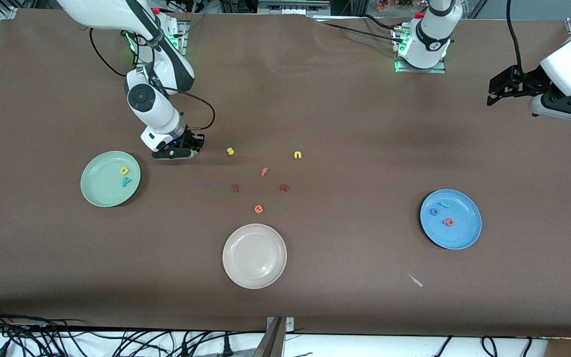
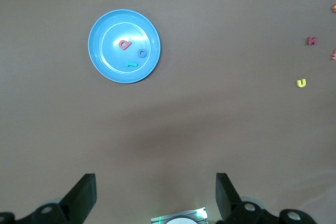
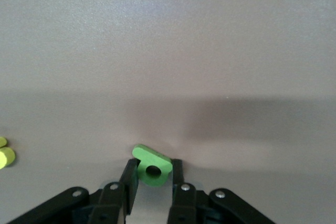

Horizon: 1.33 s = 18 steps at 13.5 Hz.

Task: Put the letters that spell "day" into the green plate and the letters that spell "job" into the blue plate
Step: 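Grasp the green d with the right gripper, then carry the green d onto the green plate and open the right gripper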

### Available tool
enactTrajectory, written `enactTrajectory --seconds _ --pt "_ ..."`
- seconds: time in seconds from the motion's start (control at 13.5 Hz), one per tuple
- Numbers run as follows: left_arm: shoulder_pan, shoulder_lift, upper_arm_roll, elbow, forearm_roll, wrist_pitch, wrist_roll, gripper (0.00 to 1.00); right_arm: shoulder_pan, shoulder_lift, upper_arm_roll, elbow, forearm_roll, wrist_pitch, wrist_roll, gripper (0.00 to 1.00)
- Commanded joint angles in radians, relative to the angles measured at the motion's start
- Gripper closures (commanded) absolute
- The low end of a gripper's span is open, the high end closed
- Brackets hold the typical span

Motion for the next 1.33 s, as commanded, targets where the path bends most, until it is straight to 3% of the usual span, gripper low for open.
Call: enactTrajectory --seconds 0.0,0.44,0.74,1.04,1.26 --pt "0.010 0.013 0.002 0.033 -0.021 -0.022 0.006 0.00 -0.004 0.025 0.002 0.049 -0.006 -0.050 -0.016 0.74" --pt "0.010 0.013 0.002 0.031 -0.019 -0.024 0.006 0.00 -0.004 0.003 -0.022 0.181 -0.006 -0.273 -0.044 0.75" --pt "0.008 0.013 0.002 0.031 -0.021 -0.022 -0.001 0.00 -0.004 0.006 -0.129 0.307 -0.008 -0.469 -0.233 0.75" --pt "0.008 0.013 0.002 0.031 -0.019 -0.024 0.002 0.00 -0.006 0.018 -0.254 0.327 -0.066 -0.474 -0.429 0.75" --pt "0.007 0.013 0.000 0.033 -0.018 -0.024 0.003 0.00 -0.041 0.052 -0.300 0.379 -0.083 -0.476 -0.533 0.74"
